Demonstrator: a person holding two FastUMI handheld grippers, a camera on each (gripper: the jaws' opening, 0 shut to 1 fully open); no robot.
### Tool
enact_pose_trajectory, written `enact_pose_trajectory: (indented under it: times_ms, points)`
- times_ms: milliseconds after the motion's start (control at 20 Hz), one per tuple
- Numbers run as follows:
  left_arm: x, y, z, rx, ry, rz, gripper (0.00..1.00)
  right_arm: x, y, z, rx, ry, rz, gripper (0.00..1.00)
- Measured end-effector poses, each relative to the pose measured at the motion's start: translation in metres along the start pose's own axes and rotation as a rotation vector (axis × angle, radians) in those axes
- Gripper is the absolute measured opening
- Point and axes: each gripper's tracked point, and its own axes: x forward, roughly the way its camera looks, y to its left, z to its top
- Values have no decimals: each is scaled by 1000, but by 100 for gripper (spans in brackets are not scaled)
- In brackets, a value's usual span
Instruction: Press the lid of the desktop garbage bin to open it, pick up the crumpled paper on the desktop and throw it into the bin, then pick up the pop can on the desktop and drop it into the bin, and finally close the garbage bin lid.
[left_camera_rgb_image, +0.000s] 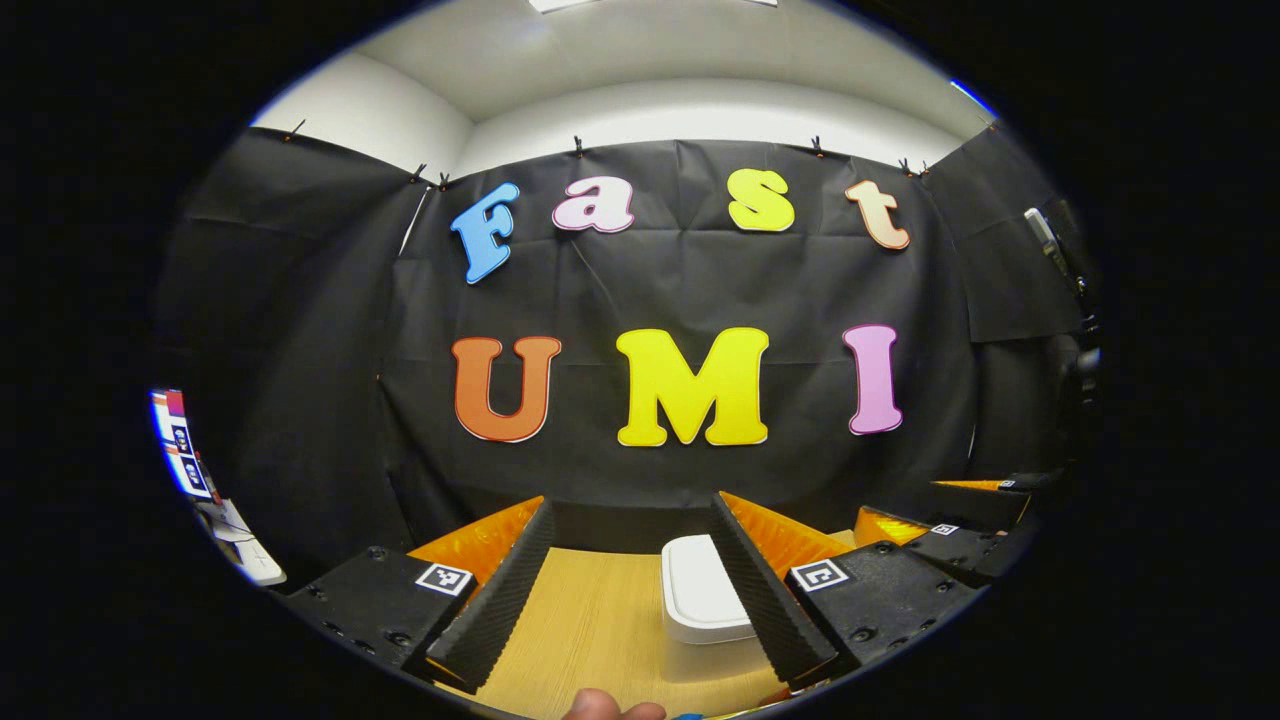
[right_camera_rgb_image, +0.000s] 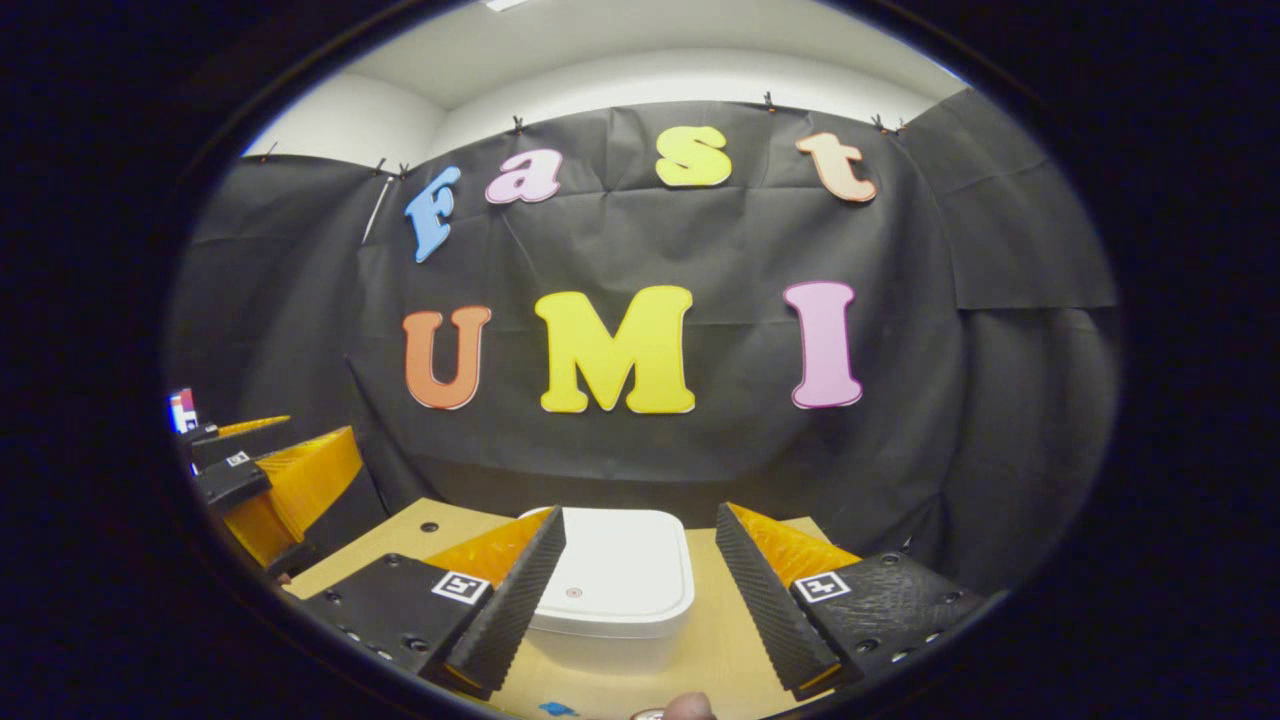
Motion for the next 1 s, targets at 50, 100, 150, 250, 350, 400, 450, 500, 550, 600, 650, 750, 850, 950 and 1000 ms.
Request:
enact_pose_trajectory:
  times_ms: [50,100,150,250,350,400,450,500,550,600,650,750,850,950,1000]
  points:
    - [-1,0,0,6,1,2,99,6,5,-7,2,22,14,94]
    - [-4,1,-1,10,-1,3,99,10,10,-14,3,39,25,95]
    - [-5,2,-1,14,-3,3,99,14,12,-19,1,58,31,95]
    - [-8,5,1,26,-6,13,99,18,19,-28,5,89,51,94]
    - [-9,10,-1,38,-7,26,99,28,27,-43,2,135,76,82]
    - [-10,13,-4,42,-6,32,99,32,32,-50,4,156,95,78]
    - [-11,14,-5,44,0,38,99,36,34,-56,3,177,96,73]
    - [-12,15,-7,45,5,43,99,37,34,-61,4,194,95,66]
    - [-13,18,-7,44,7,48,99,40,33,-65,6,211,94,53]
    - [-13,19,-8,43,9,53,99,44,33,-69,9,225,91,46]
    - [-14,21,-10,43,11,59,99,47,33,-74,6,242,88,22]
    - [-14,24,-11,38,18,67,99,54,38,-87,-3,286,110,11]
    - [-13,27,-14,39,24,75,99,53,38,-93,17,312,132,0]
    - [-13,29,-14,41,24,84,99,58,42,-101,10,326,140,0]
    - [-13,29,-15,41,26,86,99,62,42,-105,3,329,139,0]
